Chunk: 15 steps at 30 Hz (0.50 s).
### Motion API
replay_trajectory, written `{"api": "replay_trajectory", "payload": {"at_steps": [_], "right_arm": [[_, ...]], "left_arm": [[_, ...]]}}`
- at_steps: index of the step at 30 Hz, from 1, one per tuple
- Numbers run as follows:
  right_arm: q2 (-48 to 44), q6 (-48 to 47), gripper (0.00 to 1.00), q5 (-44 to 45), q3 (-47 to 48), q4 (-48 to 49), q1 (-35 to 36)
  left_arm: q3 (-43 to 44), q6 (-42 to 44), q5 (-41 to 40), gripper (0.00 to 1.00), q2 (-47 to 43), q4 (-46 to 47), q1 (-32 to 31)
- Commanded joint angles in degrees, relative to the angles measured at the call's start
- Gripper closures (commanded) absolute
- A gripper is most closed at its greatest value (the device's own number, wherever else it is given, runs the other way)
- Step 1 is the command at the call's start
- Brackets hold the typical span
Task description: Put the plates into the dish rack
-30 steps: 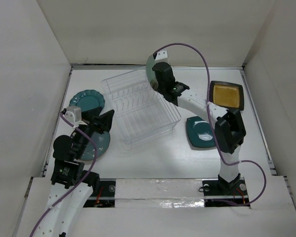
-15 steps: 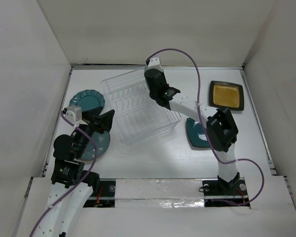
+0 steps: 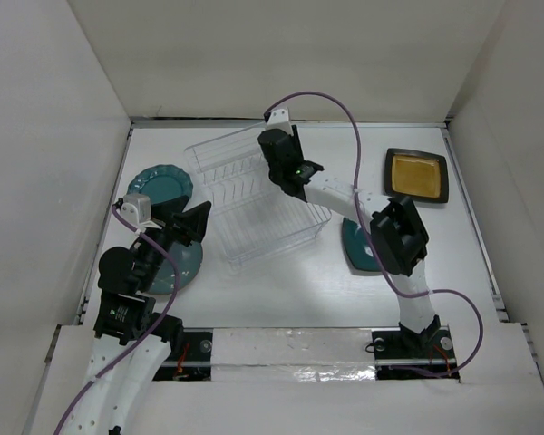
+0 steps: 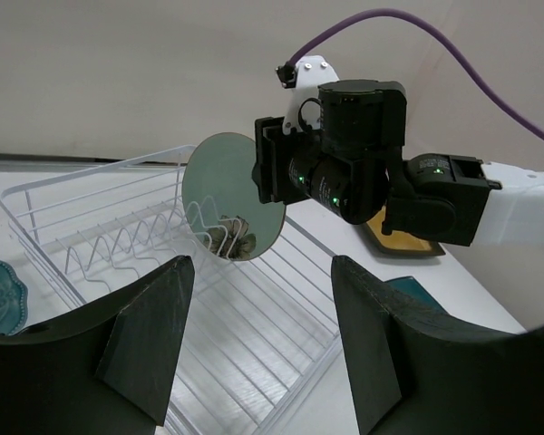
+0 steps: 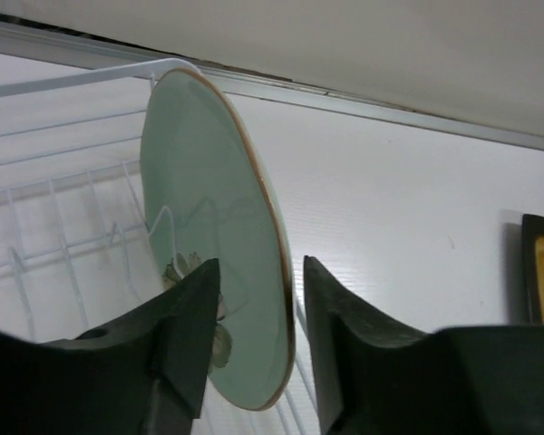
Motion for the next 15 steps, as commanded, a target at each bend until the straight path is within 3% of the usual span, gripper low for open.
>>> {"api": "replay_trajectory", "payload": {"at_steps": [1,4,8,9,10,11,13,15], "right_arm": [[-6.9,3.5,0.45,-3.3,0.3,2.5,0.0],[-13.0,6.1,0.35,-5.5,-4.1,3.4,-0.7],[-24.3,11.3,0.35,-10.8,-17.0,6.6,-4.5],[-27.1,15.2,0.43,-12.2,-20.9,9.9,-5.9],[-29.9,17.8,0.79,-13.1,-29.7,12.1,-7.7],[-35.4,20.3,0.95,-16.4,-34.2,14.2,-12.8],[-39.8,29.5,1.00,-21.1,-42.3,19.0,-19.6],[-43.7,35.1,1.00,-30.9,-51.8,22.1,-30.8]], "left_arm": [[-0.1,0.1,0.5,0.41,0.5,2.8,-0.3],[-0.2,0.1,0.9,0.41,0.5,2.9,-0.3],[0.0,0.1,0.5,0.41,0.6,3.0,-0.3],[-0.1,0.0,0.8,0.41,0.7,2.9,-0.3],[-0.2,0.0,1.0,0.41,0.7,3.0,-0.3],[-0.3,-0.2,1.7,0.42,0.7,3.1,-0.3],[-0.3,-0.5,2.1,0.44,0.4,3.9,-0.3],[-0.3,-0.5,2.5,0.59,0.6,3.9,-0.3]]}}
